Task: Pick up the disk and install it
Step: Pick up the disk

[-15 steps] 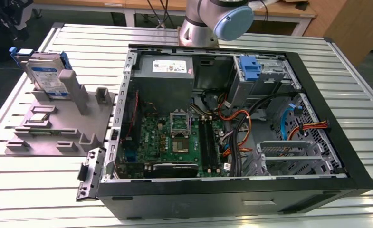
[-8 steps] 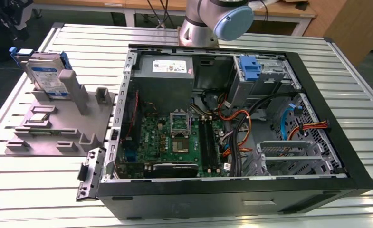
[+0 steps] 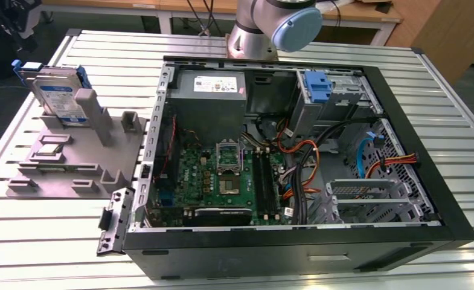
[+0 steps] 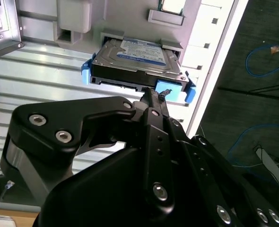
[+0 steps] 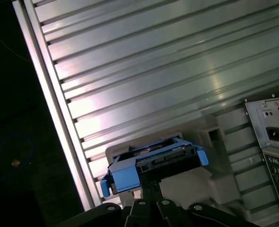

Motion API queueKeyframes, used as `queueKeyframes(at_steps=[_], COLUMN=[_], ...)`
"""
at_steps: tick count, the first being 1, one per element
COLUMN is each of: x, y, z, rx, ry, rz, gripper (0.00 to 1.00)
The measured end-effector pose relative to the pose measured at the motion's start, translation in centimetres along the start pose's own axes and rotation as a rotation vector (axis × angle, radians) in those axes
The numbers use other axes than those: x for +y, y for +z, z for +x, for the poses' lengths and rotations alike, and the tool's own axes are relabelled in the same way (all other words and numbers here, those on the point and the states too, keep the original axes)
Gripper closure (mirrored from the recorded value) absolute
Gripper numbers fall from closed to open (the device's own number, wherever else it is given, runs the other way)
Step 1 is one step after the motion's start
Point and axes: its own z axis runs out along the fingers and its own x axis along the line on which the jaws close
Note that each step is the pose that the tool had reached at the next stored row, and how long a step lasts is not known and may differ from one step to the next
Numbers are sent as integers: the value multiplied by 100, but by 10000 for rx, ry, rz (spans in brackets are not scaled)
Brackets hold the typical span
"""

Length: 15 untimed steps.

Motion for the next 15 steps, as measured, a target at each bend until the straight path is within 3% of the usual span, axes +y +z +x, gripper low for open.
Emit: queueKeyframes(at_steps=[10,15], x=[0,0], y=[1,2], z=[0,0], rx=[-35,-61], ry=[1060,1847], rz=[7,12], gripper=[90,90])
